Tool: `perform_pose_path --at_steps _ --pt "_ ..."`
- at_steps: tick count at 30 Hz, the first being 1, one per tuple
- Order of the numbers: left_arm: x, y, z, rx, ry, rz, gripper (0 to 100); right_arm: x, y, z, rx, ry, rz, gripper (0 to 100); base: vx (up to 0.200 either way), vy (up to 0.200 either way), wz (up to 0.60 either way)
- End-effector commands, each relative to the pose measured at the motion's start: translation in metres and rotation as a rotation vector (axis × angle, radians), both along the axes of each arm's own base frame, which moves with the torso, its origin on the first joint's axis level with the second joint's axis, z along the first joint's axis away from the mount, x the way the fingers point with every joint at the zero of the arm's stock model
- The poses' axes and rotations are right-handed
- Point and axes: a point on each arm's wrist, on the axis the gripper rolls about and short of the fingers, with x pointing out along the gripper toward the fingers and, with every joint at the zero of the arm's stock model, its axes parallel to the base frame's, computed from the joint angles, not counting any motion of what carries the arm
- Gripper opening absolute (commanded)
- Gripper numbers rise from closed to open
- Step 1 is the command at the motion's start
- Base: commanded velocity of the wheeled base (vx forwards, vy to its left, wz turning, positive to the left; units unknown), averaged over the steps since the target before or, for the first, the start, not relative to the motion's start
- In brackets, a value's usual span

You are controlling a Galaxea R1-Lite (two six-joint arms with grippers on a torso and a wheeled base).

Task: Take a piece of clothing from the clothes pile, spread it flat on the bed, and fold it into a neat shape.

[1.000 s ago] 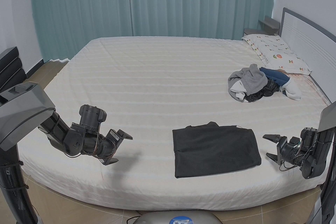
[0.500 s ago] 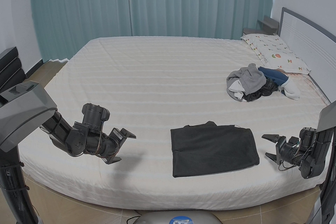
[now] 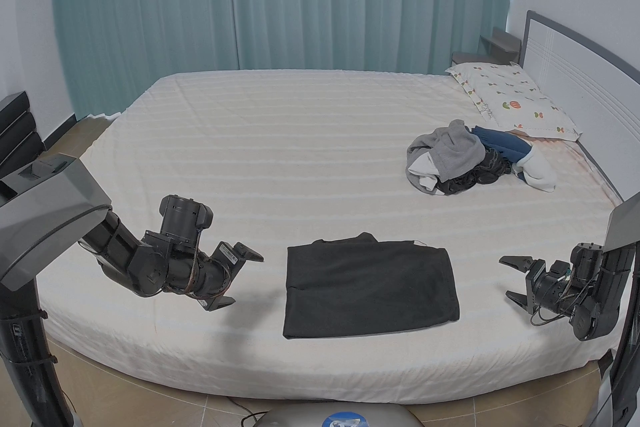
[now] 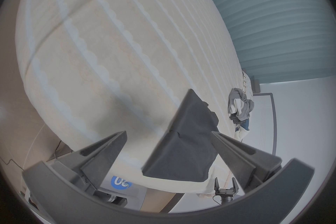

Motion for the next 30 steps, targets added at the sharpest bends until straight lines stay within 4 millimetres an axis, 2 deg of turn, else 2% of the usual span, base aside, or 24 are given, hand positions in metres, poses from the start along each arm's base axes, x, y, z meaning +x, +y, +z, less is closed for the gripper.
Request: perform_pose_path --at_steps 1,4,15,18,21,25,30 --pt "0.001 0.000 -0.002 0.001 0.004 0.001 100 0.001 0.000 0.000 0.000 -0.008 0.000 100 0.000 -0.200 0.00" --pt "0.002 0.000 -0.003 0.002 0.003 -0.001 100 0.001 -0.001 0.000 0.001 -0.008 -0.002 100 0.000 -0.200 0.00" --pt "0.003 0.005 -0.005 0.062 -0.010 0.031 100 -0.002 0.000 0.001 0.004 0.000 -0.003 100 0.000 0.000 0.00" --pt "0.003 0.005 -0.011 0.087 -0.008 0.001 100 -0.002 0.000 0.001 0.003 0.000 -0.003 100 0.000 0.000 0.00" --pt "0.005 0.005 -0.027 0.154 -0.006 -0.069 100 -0.002 0.000 0.000 0.002 0.001 -0.001 100 0.000 0.000 0.00" --pt "0.005 0.005 -0.033 0.217 -0.072 -0.155 100 -0.002 0.000 0.000 0.002 0.001 -0.001 100 0.000 0.000 0.00" --pt "0.010 -0.001 -0.057 0.304 -0.145 -0.215 100 -0.002 0.000 0.000 -0.001 0.001 0.001 100 0.000 0.000 0.00"
